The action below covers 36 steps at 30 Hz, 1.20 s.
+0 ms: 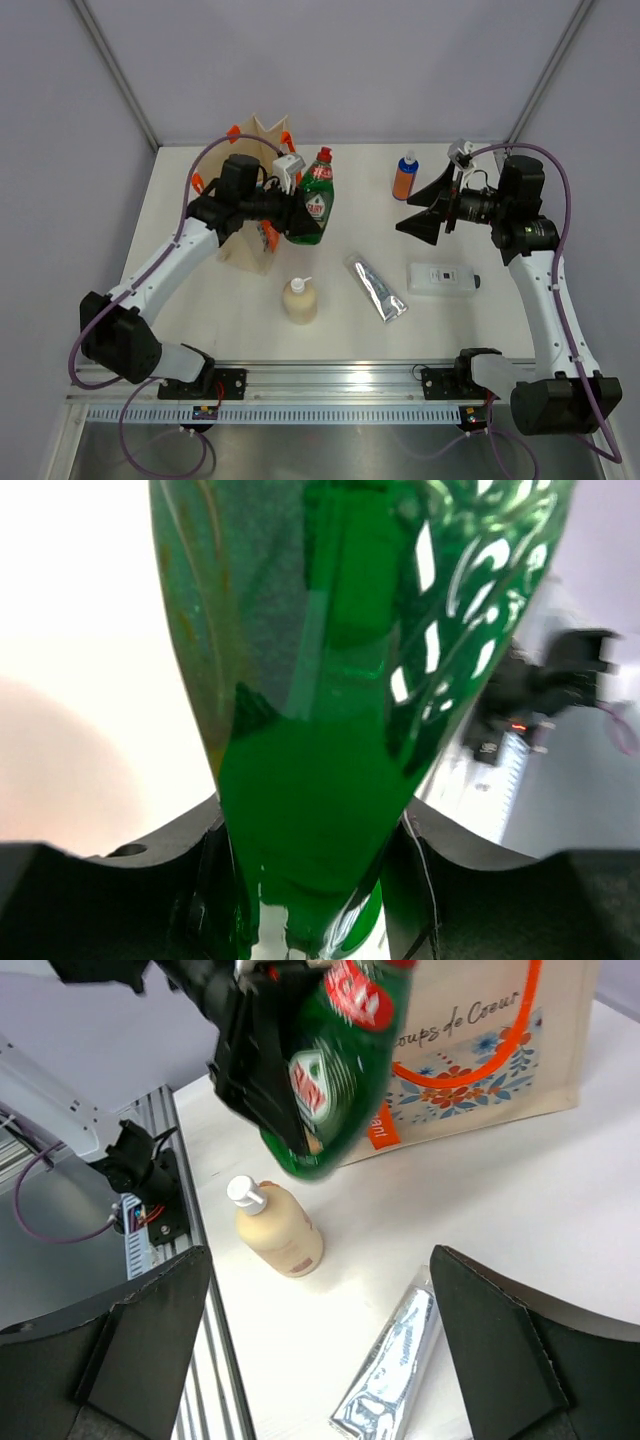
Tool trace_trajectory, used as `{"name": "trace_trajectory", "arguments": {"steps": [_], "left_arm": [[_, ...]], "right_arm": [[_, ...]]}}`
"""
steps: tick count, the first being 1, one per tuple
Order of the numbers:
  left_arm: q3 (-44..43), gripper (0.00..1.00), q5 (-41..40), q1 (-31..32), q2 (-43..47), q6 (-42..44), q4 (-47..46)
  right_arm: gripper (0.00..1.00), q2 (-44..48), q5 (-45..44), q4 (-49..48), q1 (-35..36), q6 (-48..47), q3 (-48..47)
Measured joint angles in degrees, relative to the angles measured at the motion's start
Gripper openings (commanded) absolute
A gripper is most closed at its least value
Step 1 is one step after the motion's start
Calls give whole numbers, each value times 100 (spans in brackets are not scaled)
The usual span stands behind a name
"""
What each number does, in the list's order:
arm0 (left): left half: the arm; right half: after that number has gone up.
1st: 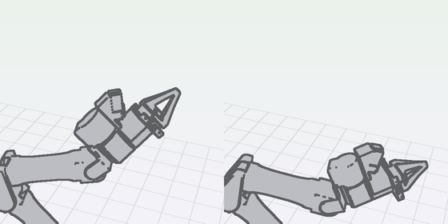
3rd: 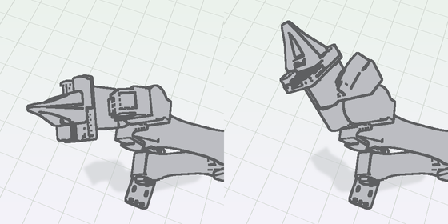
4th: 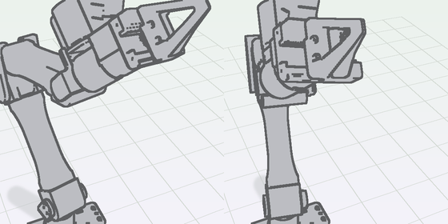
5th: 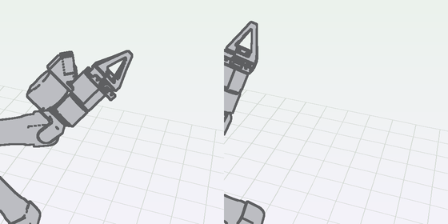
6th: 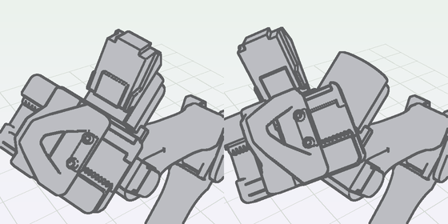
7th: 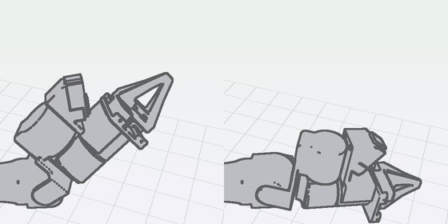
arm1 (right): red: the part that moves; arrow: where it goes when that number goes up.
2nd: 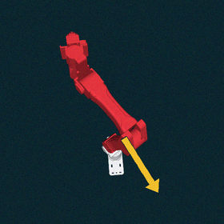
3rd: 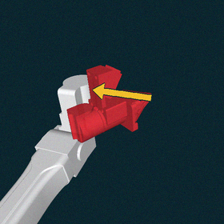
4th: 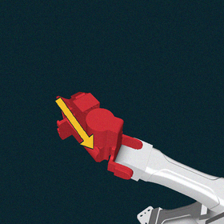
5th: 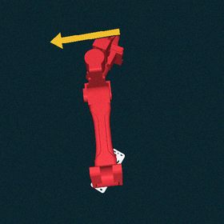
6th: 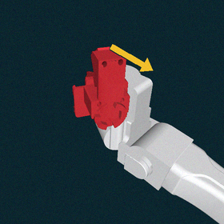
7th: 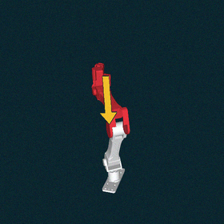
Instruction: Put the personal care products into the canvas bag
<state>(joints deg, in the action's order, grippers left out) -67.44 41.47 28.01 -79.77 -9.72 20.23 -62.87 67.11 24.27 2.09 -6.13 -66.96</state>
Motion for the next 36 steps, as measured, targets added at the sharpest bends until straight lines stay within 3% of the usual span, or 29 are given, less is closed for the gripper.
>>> {"name": "trace_trajectory", "arguments": {"steps": [5,10,17,22,28,33,36], "left_arm": [[-1499,0,-813,-608,-4,634,1589],[-2820,0,-1707,-1401,-146,815,2085],[-3215,0,-3274,-1777,-798,839,2203],[-2977,0,-3781,-1797,-1320,844,2304],[-2756,18,-3897,-1838,-1685,844,2389],[-2623,42,-3807,-1838,-1709,918,2361],[-2511,47,-3716,-1838,-1709,979,2332]], "right_arm": [[100,57,7,-129,-136,-57,317],[99,92,-7,-166,-140,-131,820],[100,98,-4,-212,-142,-219,1069],[99,98,-7,-205,-142,-326,1099],[99,90,-20,109,-142,-837,1099],[100,-153,-20,968,-142,-1950,1008],[100,-398,-35,1550,-142,-2638,835]]}}
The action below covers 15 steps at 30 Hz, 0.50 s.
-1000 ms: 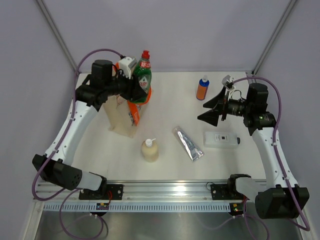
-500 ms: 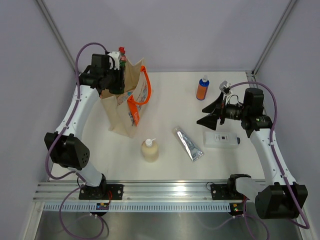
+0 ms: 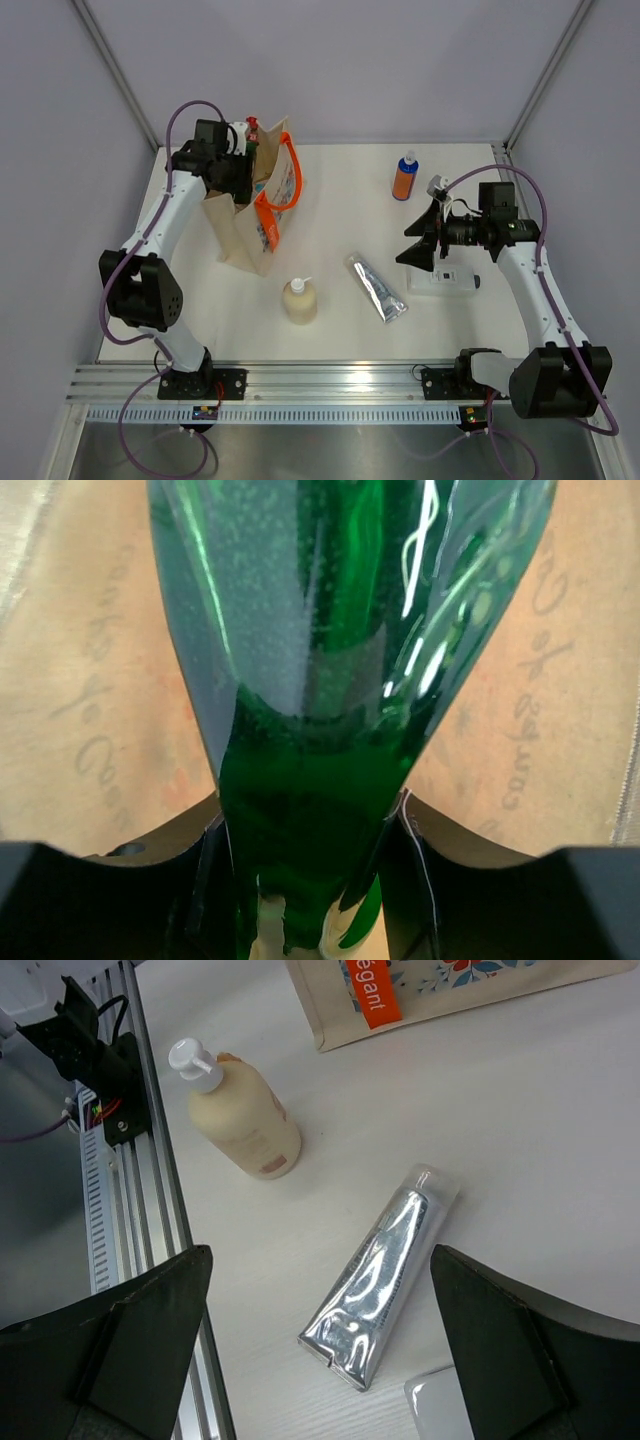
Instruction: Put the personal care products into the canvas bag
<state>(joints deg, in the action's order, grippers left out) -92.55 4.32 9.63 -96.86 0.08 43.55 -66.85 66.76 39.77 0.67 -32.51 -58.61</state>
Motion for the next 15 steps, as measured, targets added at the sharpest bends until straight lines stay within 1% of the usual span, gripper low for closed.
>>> {"name": "trace_trajectory", "arguments": {"steps": [1,3,4,6,9,11,15], "left_arm": [[35,51,31,0,0,17,-15],[127,54,85,0,13,68,-122],[177,58,111,0,28,87,-190],[271,61,151,0,72,122,-299],[295,69,181,0,164,173,-463],[295,75,201,0,243,190,-509],[295,79,284,0,461,195,-645]], "right_arm": [[99,-57,-20,146,0,-173,-55],[100,-136,-76,420,0,-466,-184],[99,-151,-118,514,0,-568,-245],[100,-157,-170,636,0,-699,-356],[99,-144,-323,643,0,-728,-424],[99,-109,-590,570,0,-640,-422],[99,28,-1161,407,0,-527,-422]]}}
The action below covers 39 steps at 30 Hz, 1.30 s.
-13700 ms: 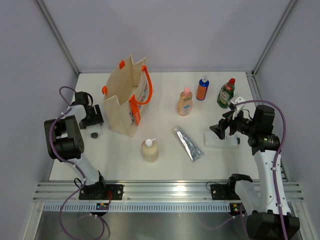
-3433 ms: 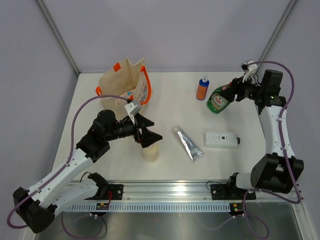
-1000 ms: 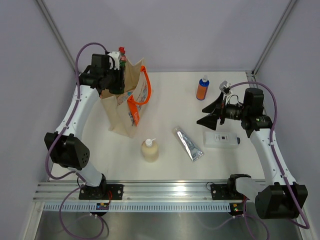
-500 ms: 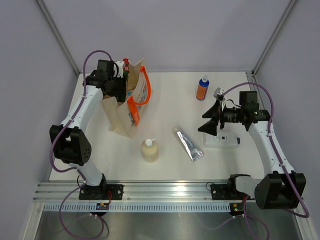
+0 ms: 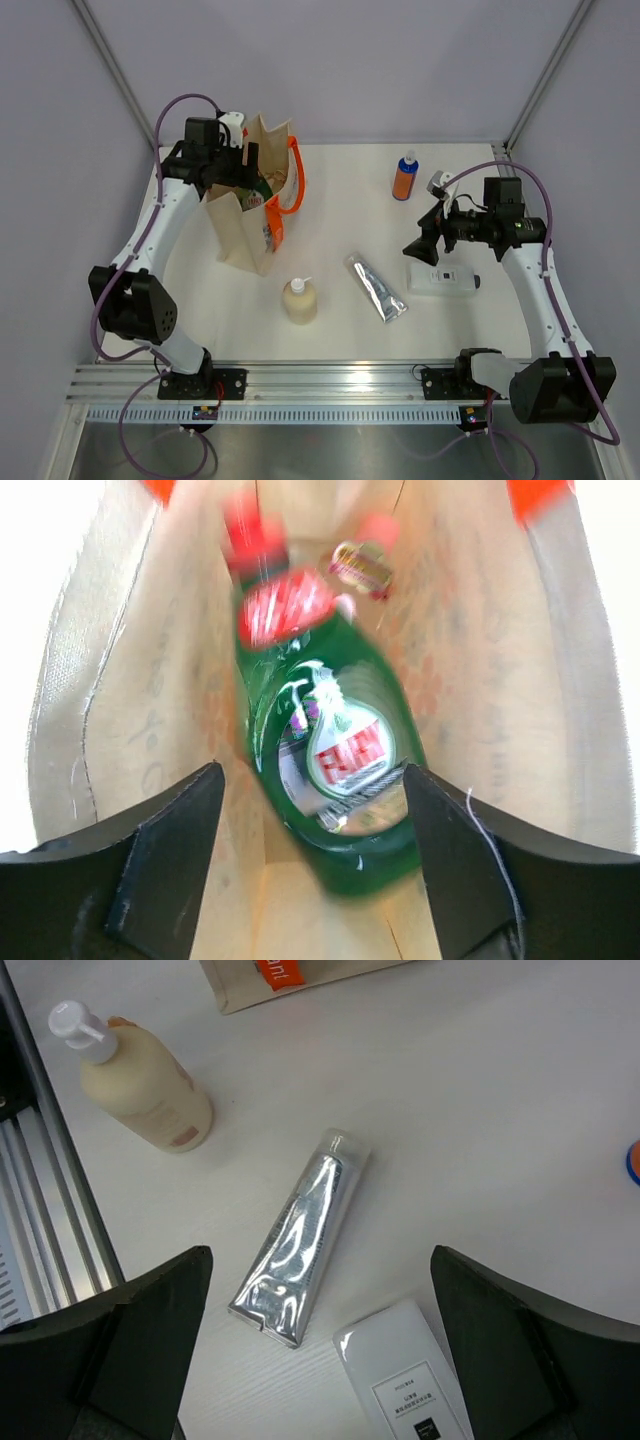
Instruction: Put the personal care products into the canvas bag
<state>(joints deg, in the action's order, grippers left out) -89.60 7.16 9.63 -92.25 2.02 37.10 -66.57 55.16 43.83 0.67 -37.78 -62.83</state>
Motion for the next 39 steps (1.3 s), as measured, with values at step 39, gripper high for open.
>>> {"name": "trace_trajectory", "arguments": {"steps": [39], "left_arm": [[5077,99,575,0,7469,-2149,-946]], "right_arm": [[99,-2964,-5713,-2492,3668,3145,262]]}}
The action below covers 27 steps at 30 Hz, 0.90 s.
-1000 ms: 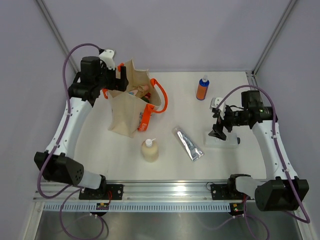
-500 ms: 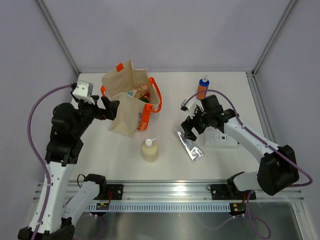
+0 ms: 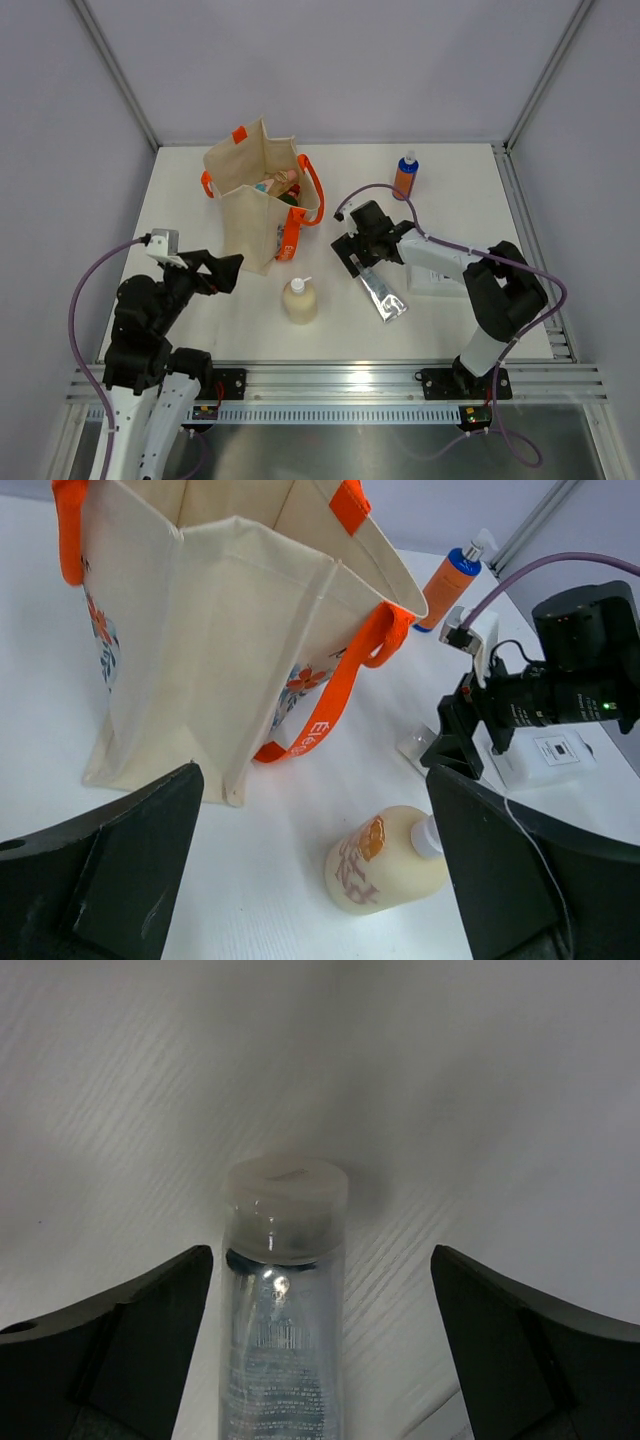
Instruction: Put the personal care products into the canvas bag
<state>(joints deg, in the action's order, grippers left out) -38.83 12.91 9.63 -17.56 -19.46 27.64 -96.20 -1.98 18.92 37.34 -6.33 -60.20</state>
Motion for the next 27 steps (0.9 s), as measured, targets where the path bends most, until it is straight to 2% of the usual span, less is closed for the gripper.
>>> {"name": "trace_trajectory", "arguments": {"steps": [11,14,19,22,25,26,27], "left_arm": [[295,99,17,0,442,-323,304],[391,99,66,0,501,-380,323],[470,99,118,0,529,-459,352],[472,99,166,0,544,-459,350],[472,99,199,0,546,-459,352],[472,99,216,0,546,-457,350],[472,99,234,0,546,-457,350]], "right_arm": [[84,-566,317,605,0,52,-273],[73,-739,391,756,0,39,-343],[42,-758,509,922,-4,-44,-428],[32,-656,570,992,-74,-111,-435],[30,-356,667,1309,-275,-223,-584],[25,-249,767,1491,-387,-304,-743],[24,-142,896,1668,-492,-402,-953]]}}
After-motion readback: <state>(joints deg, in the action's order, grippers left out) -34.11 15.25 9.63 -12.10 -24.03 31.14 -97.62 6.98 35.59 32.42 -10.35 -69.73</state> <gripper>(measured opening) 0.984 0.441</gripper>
